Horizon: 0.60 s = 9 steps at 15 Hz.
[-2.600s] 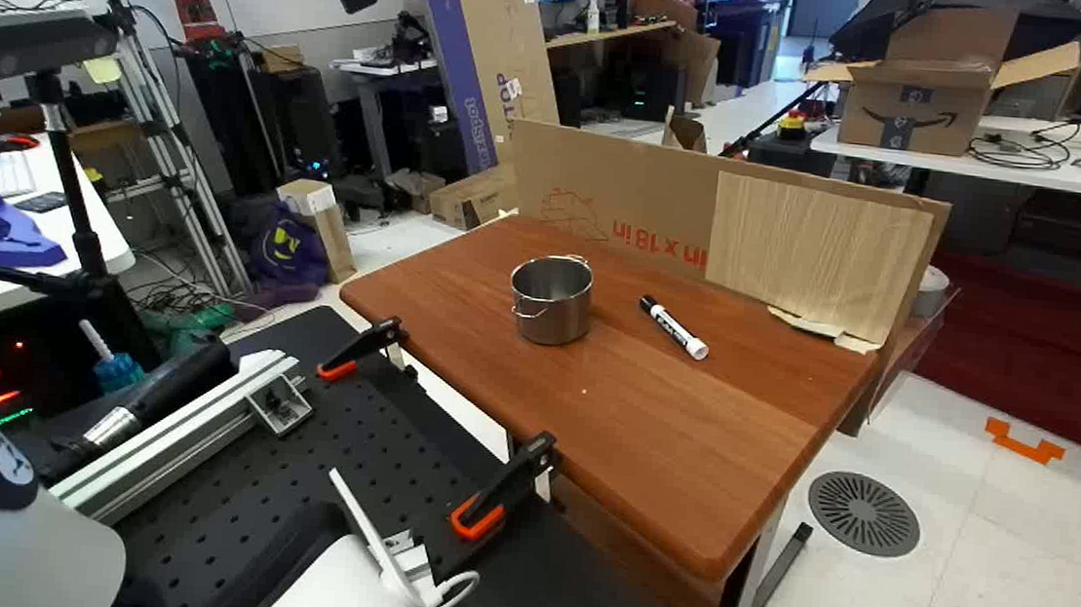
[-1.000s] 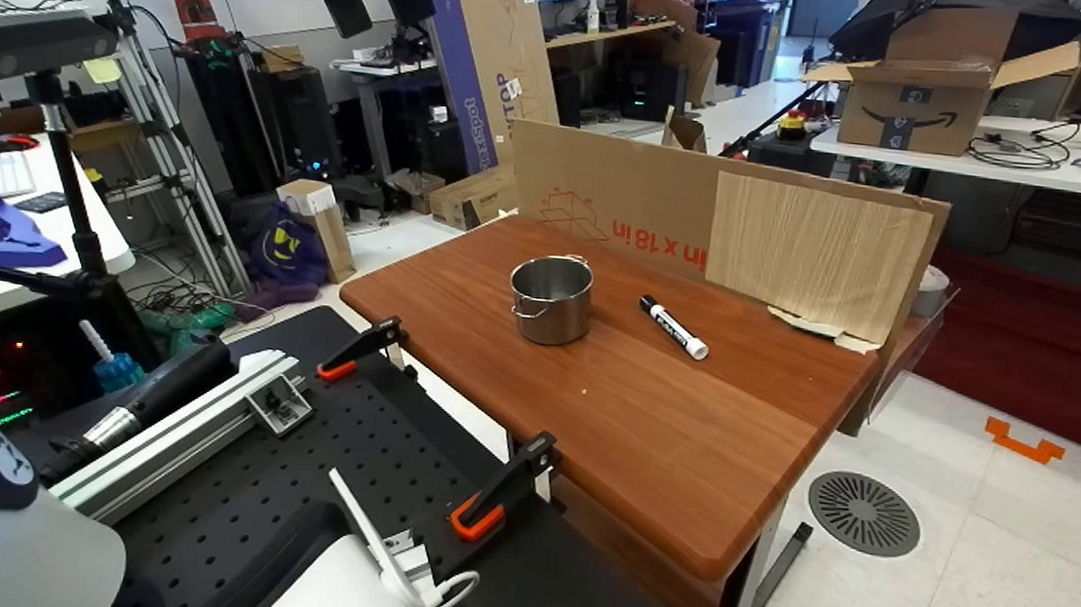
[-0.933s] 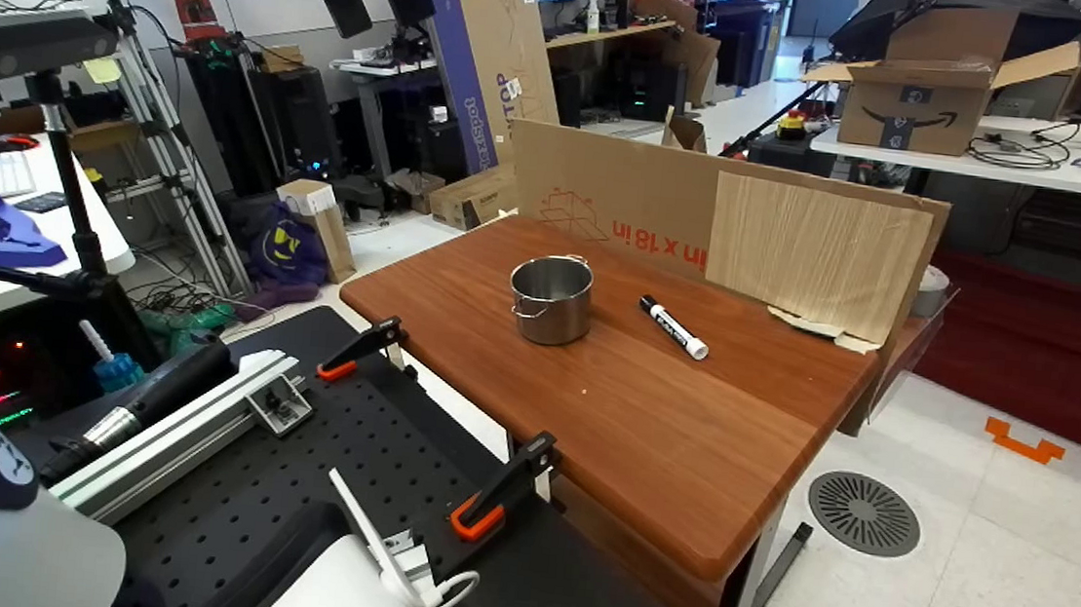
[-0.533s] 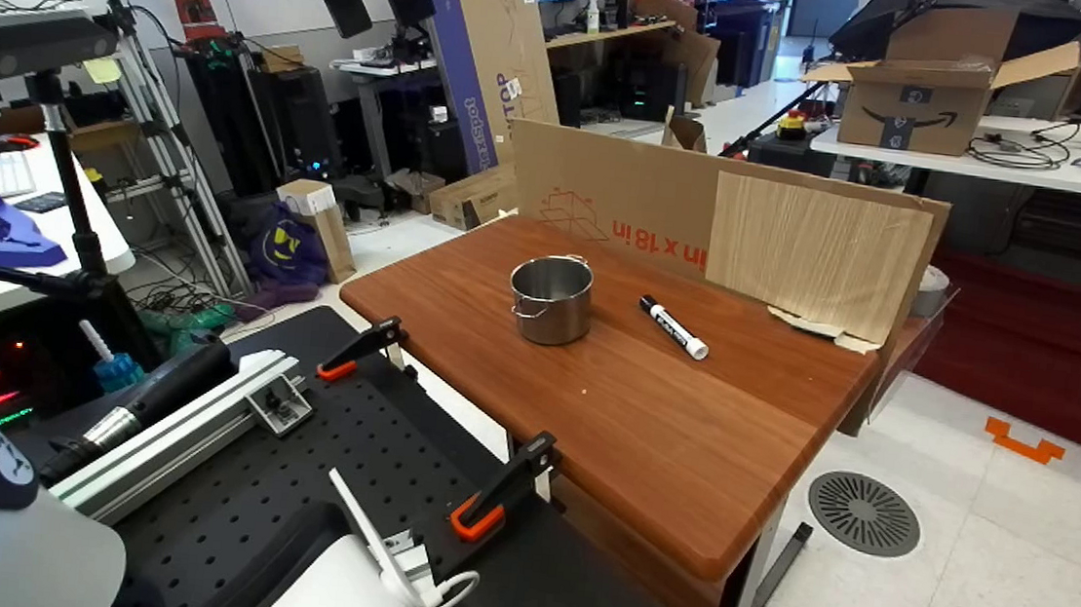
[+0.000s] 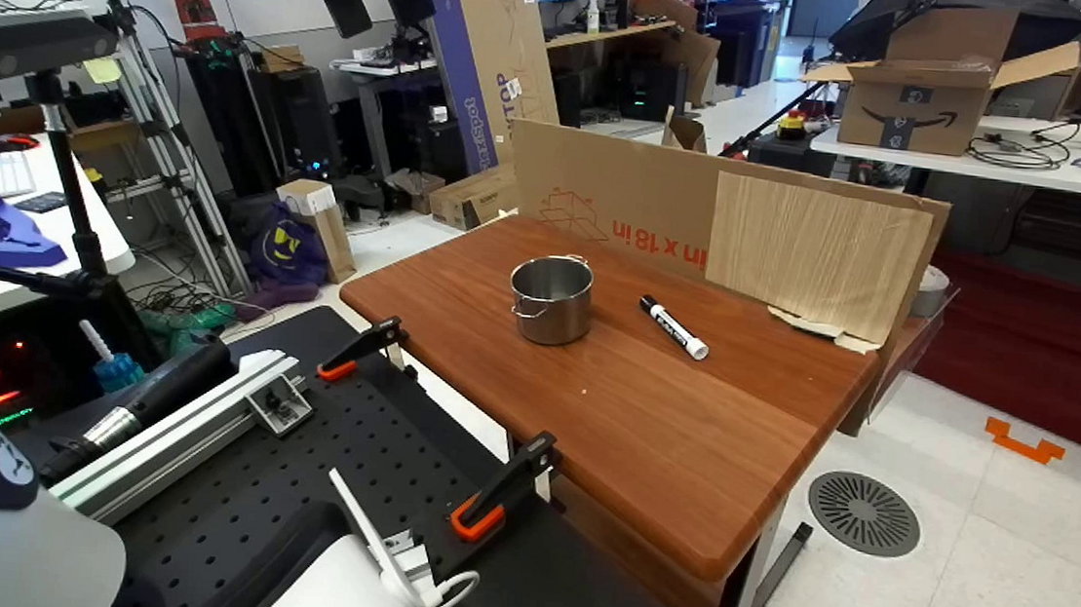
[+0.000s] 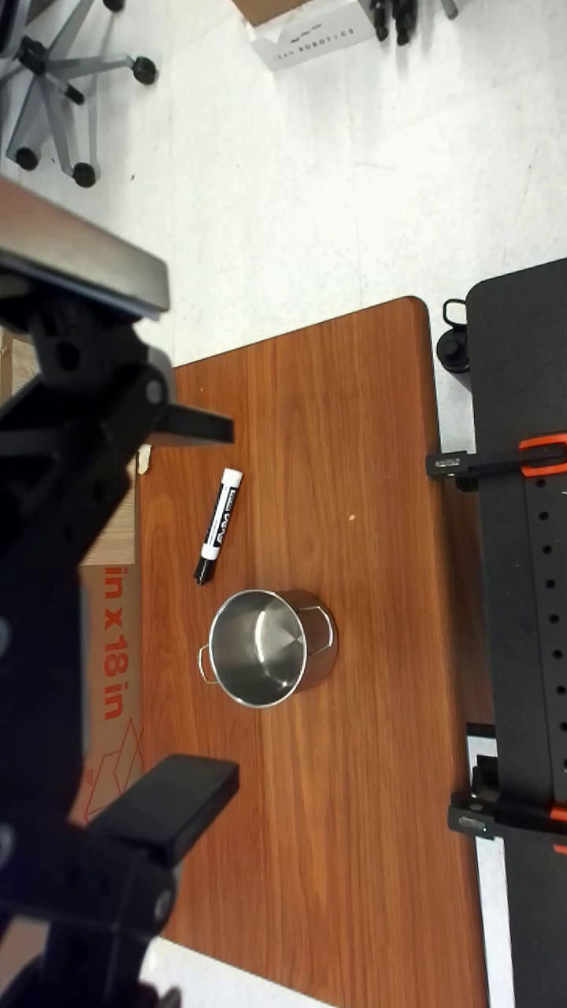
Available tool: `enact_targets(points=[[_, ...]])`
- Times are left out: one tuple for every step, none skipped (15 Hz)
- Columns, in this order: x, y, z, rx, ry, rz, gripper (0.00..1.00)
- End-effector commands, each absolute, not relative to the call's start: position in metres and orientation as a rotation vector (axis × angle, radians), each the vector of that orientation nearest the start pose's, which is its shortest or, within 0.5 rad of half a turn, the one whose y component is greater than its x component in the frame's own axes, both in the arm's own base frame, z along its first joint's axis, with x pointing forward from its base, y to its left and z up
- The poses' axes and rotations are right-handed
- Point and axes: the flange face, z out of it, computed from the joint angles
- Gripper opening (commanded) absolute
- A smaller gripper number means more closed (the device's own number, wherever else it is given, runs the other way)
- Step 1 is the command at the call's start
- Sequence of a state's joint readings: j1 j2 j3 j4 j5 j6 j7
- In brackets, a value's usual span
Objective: Place the marker in the silver pot
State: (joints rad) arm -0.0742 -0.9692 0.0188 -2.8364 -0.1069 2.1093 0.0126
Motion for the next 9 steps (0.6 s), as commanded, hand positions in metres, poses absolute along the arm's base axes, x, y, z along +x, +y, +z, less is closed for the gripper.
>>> enact_targets(points=[[0.286, -0.023, 0.469, -3.221, 0.067, -0.414, 1.00], [0.286, -0.026, 0.472, -3.211, 0.081, -0.423, 1.00], [0.289, -0.034, 0.477, -3.196, 0.114, -0.417, 1.00], [0.292, -0.041, 0.480, -3.184, 0.135, -0.413, 1.00], [0.299, -0.052, 0.484, -3.173, 0.160, -0.387, 1.00], [0.304, -0.061, 0.486, -3.163, 0.173, -0.384, 1.00], [0.312, -0.070, 0.489, -3.168, 0.168, -0.381, 1.00], [0.320, -0.077, 0.490, -3.169, 0.151, -0.376, 1.00], [0.329, -0.080, 0.490, -3.175, 0.125, -0.365, 1.00]])
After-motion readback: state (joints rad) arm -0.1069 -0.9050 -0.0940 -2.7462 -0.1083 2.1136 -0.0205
